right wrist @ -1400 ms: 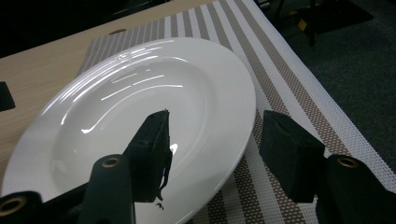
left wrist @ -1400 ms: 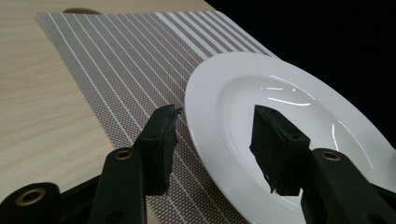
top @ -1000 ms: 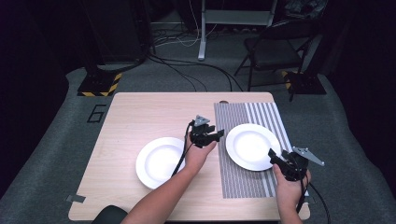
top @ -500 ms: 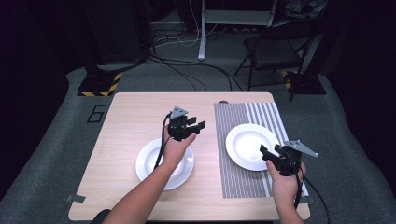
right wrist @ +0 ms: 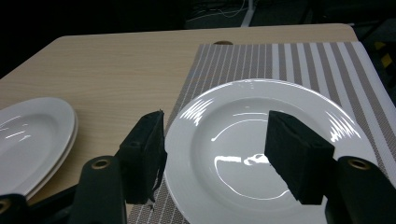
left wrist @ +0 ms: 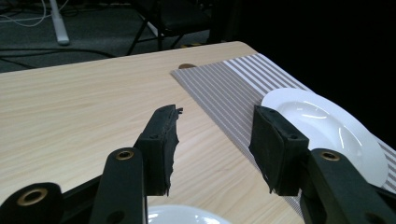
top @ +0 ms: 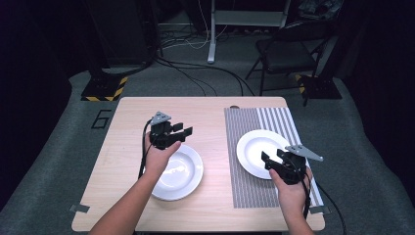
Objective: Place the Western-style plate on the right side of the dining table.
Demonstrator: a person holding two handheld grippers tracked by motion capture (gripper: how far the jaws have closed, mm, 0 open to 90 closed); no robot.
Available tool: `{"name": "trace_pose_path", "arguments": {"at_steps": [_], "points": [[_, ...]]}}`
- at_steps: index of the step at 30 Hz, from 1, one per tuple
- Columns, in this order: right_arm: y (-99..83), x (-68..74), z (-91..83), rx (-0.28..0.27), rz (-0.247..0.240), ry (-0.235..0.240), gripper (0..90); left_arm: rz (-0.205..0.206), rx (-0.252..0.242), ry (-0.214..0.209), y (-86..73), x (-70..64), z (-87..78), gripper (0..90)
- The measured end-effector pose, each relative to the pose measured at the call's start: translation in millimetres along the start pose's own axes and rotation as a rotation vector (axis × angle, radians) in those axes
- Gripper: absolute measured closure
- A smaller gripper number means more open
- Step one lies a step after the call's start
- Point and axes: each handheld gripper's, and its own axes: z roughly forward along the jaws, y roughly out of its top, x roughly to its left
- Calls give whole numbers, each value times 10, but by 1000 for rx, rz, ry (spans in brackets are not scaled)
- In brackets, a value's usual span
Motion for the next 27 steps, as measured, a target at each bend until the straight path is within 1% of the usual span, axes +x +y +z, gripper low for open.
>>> {"name": "trace_pose_path", "arguments": {"at_steps": [1,2,4,7,10,11,15,18,22,23,24,25,27], "points": [[3,27,-7,-3,-5,9,374,5,3,9,-2,12,-53,509],[2,51,-11,-6,-5,18,374,22,8,14,-3,31,-103,509],[-2,99,-9,-5,-7,41,373,36,5,22,-8,54,-191,509],[-28,163,4,6,-24,62,373,32,-8,32,-32,91,-316,509],[-90,198,3,5,-33,67,373,36,0,51,-63,140,-427,509],[-110,210,0,4,-29,72,373,37,3,55,-73,160,-465,509],[-181,213,-4,20,-24,88,373,21,-4,74,-156,223,-623,508],[-235,205,0,30,-8,90,373,4,-6,85,-269,275,-727,507],[-308,212,30,38,-18,102,374,-14,1,98,-415,367,-832,504],[-323,214,42,41,-30,109,374,-18,4,101,-453,393,-855,502],[-339,216,55,41,-32,117,374,-26,9,113,-492,415,-877,501],[-356,218,63,41,-28,132,372,-25,10,127,-531,439,-900,500],[-389,215,86,34,-21,157,366,-39,4,145,-602,480,-942,486]]}}
